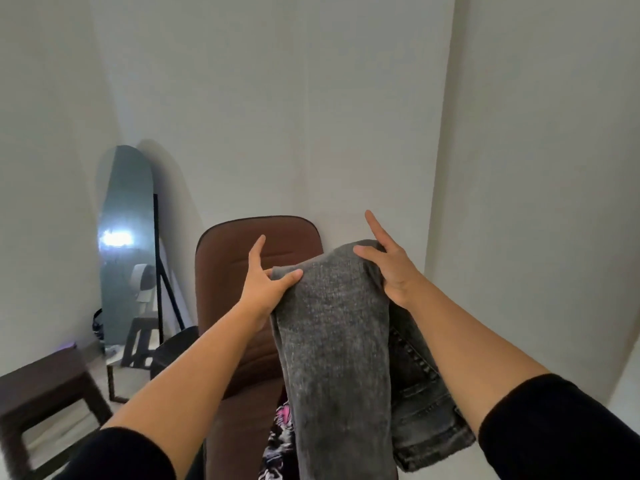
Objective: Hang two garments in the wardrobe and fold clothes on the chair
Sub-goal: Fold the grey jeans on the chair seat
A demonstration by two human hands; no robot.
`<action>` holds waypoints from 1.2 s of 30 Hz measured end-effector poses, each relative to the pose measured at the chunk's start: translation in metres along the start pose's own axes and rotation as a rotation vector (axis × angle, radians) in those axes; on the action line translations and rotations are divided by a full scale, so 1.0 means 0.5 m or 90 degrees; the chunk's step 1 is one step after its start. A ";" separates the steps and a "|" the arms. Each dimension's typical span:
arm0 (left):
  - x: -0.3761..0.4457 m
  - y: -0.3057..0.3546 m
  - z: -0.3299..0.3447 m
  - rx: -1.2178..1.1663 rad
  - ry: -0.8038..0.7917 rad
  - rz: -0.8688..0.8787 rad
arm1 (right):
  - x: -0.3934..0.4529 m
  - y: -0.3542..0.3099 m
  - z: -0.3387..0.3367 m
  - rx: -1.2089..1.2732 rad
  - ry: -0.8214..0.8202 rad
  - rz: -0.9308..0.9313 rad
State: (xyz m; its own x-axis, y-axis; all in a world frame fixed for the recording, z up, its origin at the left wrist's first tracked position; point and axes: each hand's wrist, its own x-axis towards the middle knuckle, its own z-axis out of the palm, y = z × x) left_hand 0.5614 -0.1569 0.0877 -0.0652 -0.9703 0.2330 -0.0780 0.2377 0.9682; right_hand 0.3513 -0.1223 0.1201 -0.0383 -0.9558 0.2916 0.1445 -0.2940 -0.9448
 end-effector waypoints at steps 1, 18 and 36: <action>-0.001 0.008 0.011 -0.047 0.022 0.002 | -0.004 -0.002 -0.009 -0.010 -0.028 0.008; 0.050 0.059 0.100 -0.154 0.135 0.016 | -0.125 0.075 -0.018 -0.001 -0.056 0.085; -0.046 -0.033 0.018 0.195 -0.051 0.063 | -0.025 0.025 0.025 -0.074 0.042 0.022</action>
State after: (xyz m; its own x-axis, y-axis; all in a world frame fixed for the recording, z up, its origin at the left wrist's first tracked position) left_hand 0.5550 -0.1380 0.0653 -0.1644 -0.9381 0.3048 -0.3626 0.3448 0.8658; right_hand 0.3659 -0.1140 0.1067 -0.1007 -0.9625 0.2519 0.0319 -0.2561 -0.9661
